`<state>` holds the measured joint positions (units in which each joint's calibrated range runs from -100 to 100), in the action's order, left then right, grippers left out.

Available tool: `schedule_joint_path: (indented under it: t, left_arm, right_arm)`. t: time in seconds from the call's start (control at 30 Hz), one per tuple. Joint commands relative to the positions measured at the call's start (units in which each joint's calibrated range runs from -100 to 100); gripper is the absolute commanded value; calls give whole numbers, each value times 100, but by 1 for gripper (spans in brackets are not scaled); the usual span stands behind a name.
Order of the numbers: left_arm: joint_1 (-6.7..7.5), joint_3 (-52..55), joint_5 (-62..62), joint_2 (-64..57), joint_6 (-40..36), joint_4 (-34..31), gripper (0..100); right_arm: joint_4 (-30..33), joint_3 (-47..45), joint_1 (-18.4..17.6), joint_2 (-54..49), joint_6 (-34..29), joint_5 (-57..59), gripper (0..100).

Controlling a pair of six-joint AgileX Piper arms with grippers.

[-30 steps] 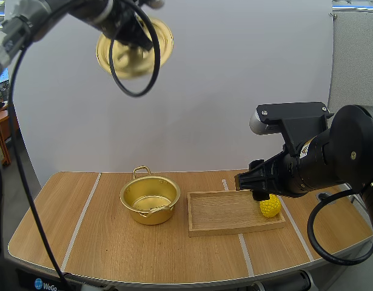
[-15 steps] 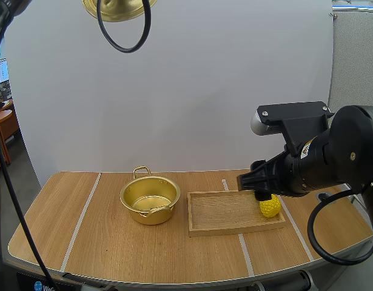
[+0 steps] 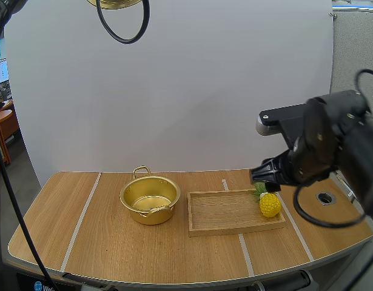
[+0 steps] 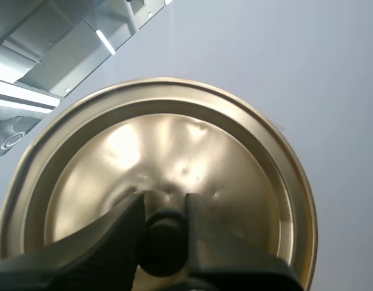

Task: Open the pot, put the pineapple inside, and close it

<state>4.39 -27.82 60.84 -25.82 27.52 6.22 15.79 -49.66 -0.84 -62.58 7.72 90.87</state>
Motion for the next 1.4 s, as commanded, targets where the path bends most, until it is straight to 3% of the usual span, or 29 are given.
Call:
schedule_joint_path:
  t: [0.0,0.33,0.6,0.97,1.37]
  left_arm:
    - [13,-54,-257,-37,-72,-52,0]
    - [13,-54,-257,-37,-72,-52,0]
    - [13,-54,-257,-37,-72,-52,0]
    - [13,-54,-257,-37,-72,-52,0]
    - [13,-54,-257,-37,-72,-52,0]
  right_arm:
    - [84,68,20,373,-109,-597,100]
    - [84,98,20,1653,-120,-1357,100]
    - [84,98,35,1852,-53,-1569,100]
    - [35,98,554,2131,676,-2096,100]
    - [-673,98,971,3010,1567,-2859,100]
